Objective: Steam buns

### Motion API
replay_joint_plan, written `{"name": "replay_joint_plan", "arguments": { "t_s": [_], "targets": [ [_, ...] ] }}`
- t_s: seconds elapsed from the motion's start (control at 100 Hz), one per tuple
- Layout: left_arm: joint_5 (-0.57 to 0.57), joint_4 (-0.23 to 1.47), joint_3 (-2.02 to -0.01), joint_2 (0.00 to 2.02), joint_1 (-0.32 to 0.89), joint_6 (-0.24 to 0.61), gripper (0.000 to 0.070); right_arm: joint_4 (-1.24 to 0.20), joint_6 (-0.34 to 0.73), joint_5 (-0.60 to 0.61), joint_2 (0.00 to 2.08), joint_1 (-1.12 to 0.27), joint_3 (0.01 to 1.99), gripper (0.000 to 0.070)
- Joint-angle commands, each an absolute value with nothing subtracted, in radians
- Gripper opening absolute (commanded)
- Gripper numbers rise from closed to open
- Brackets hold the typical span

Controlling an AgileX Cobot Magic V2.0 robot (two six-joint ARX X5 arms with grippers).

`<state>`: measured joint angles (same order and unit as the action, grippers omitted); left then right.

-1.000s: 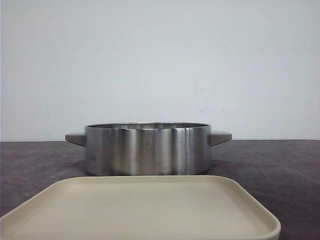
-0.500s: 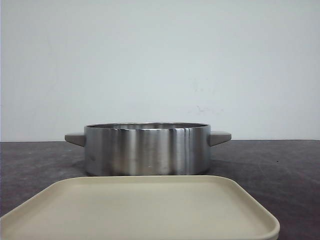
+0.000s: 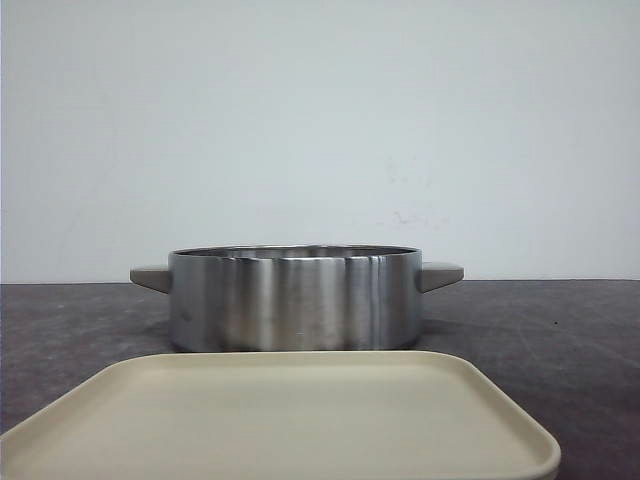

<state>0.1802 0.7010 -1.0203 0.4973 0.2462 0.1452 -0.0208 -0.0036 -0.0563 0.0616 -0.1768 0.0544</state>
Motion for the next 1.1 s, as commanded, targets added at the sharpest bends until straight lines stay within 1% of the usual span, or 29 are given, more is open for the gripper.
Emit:
{"name": "replay_joint_plan", "arguments": {
  "t_s": [0.0, 0.1, 0.19, 0.29, 0.4, 0.45, 0.65, 1.09],
  "targets": [
    [0.180, 0.688, -1.037, 0.501, 0.247, 0.139, 0.0024, -0.077, -0.015, -0.051, 0.018, -0.152, 0.048, 0.0038],
    [0.180, 0.687, -1.037, 0.501, 0.247, 0.139, 0.0023, -0.157, -0.015, -0.052, 0.004, -0.116, 0.044, 0.0038],
    [0.180, 0.688, -1.037, 0.501, 0.247, 0.139, 0.0023, -0.191, -0.023, -0.040, 0.004, -0.099, 0.042, 0.0038],
    [0.180, 0.688, -1.037, 0.501, 0.247, 0.139, 0.0023, -0.153, -0.027, -0.039, 0.004, -0.094, 0.012, 0.0038],
    [0.180, 0.687, -1.037, 0.501, 0.247, 0.139, 0.0023, -0.179, -0.028, -0.024, 0.004, -0.094, 0.011, 0.0038],
    [0.180, 0.688, -1.037, 0.501, 0.247, 0.139, 0.0023, -0.178, -0.039, -0.026, 0.004, -0.093, 0.011, 0.0038],
    [0.180, 0.687, -1.037, 0.501, 0.247, 0.139, 0.0023, -0.157, -0.038, -0.025, 0.004, -0.092, 0.012, 0.0038],
    [0.180, 0.688, -1.037, 0.501, 0.247, 0.139, 0.0023, -0.157, -0.038, -0.026, 0.004, -0.092, 0.012, 0.0039]
  ]
}}
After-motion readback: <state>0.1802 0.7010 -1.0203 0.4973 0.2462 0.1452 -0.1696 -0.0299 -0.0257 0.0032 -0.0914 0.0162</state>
